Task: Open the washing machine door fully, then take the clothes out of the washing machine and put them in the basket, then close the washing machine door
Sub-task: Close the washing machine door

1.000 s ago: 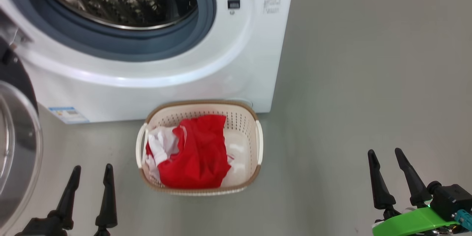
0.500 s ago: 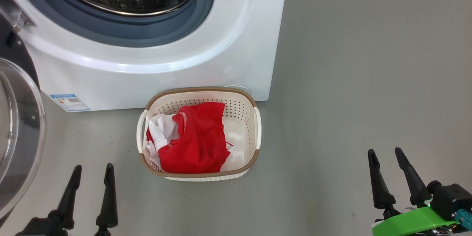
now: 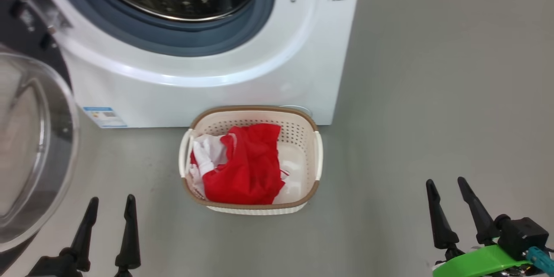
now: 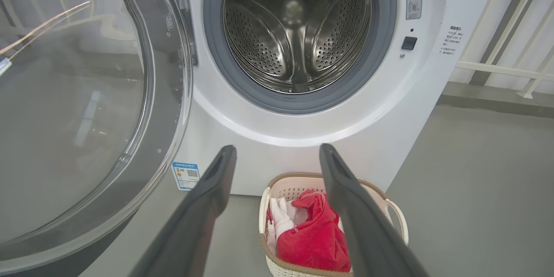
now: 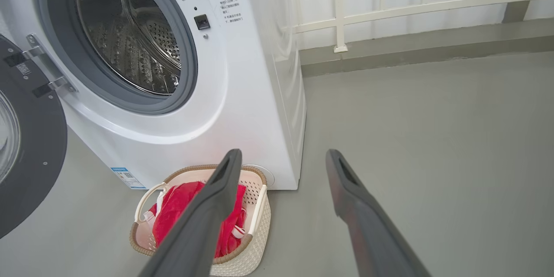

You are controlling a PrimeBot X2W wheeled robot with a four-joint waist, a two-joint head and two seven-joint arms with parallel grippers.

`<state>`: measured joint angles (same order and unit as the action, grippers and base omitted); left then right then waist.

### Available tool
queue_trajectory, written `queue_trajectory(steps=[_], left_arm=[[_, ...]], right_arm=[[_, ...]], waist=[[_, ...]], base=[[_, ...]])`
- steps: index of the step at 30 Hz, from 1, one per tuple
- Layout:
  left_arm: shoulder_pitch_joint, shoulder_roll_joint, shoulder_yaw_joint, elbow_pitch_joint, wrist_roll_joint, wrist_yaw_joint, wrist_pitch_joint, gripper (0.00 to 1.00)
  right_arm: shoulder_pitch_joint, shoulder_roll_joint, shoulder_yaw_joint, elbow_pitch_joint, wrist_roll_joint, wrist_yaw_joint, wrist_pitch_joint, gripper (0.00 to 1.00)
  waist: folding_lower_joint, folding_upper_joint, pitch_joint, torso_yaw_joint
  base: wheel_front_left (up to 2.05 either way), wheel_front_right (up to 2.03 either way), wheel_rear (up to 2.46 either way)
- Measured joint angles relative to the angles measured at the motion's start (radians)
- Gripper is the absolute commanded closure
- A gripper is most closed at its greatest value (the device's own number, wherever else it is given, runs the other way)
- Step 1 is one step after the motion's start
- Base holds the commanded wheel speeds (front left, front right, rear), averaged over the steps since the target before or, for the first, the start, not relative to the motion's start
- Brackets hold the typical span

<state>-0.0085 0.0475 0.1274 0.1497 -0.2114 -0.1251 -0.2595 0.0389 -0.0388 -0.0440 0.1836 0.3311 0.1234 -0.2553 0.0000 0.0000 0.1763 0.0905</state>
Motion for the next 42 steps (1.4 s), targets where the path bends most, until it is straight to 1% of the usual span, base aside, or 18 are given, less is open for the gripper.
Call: queue_trajectory(steps=[5,10,13,21,22,26,29,33,37,42], left_arm=[[0.01,-0.004,-0.002,0.02,0.0,0.0,0.0,0.0],[0.032,-0.006,-0.007,0.038,-0.047,0.002,0.0,0.0],[0.04,-0.006,-0.026,0.046,-0.063,0.005,0.0,0.0],[0.085,-0.006,-0.073,0.058,-0.104,0.038,0.0,0.0],[0.097,-0.007,-0.076,0.057,-0.115,0.048,0.0,0.0],[0.113,-0.006,-0.07,0.045,-0.146,0.077,0.0,0.0],[0.115,-0.006,-0.065,0.029,-0.179,0.1,0.0,0.0],[0.13,-0.006,-0.061,0.014,-0.203,0.117,0.0,0.0],[0.135,-0.007,-0.059,0.005,-0.224,0.126,0.0,0.0],[0.135,-0.006,-0.057,-0.007,-0.23,0.126,0.0,0.0]], right_arm=[[0.0,0.0,0.026,0.012,-0.018,0.0,0.0,0.0],[0.0,-0.001,0.041,0.025,-0.028,0.0,0.0,0.0],[0.001,-0.001,0.056,0.036,-0.038,0.0,0.0,0.0],[0.003,-0.022,0.087,0.052,-0.041,0.0,0.0,0.0],[0.003,-0.025,0.102,0.057,-0.041,0.0,0.0,0.0],[-0.006,-0.043,0.158,0.075,-0.041,0.0,0.0,0.0],[-0.037,-0.061,0.195,0.096,-0.04,0.0,0.0,0.0],[-0.087,-0.078,0.243,0.116,-0.029,0.0,0.0,0.0],[-0.106,-0.086,0.26,0.132,-0.02,0.0,0.0,0.0],[-0.108,-0.086,0.271,0.136,-0.013,0.0,0.0,0.0]], waist=[[0.0,0.0,-0.014,0.053],[0.0,0.0,-0.03,0.119],[0.0,0.0,-0.039,0.165],[0.0,0.0,-0.064,0.296],[0.0,0.0,-0.07,0.328],[0.0,0.0,-0.075,0.38],[0.0,0.0,-0.07,0.405],[0.0,0.0,-0.056,0.422],[0.0,0.0,-0.048,0.428],[0.0,0.0,-0.053,0.427]], base=[[0.0,0.0,0.0],[0.0,0.0,0.0],[0.0,0.0,0.0],[0.0,0.0,0.0],[0.0,0.0,0.0],[0.0,0.0,0.0],[0.0,0.0,0.0],[0.0,0.0,0.0],[0.0,0.0,0.0],[0.0,0.0,0.0]])
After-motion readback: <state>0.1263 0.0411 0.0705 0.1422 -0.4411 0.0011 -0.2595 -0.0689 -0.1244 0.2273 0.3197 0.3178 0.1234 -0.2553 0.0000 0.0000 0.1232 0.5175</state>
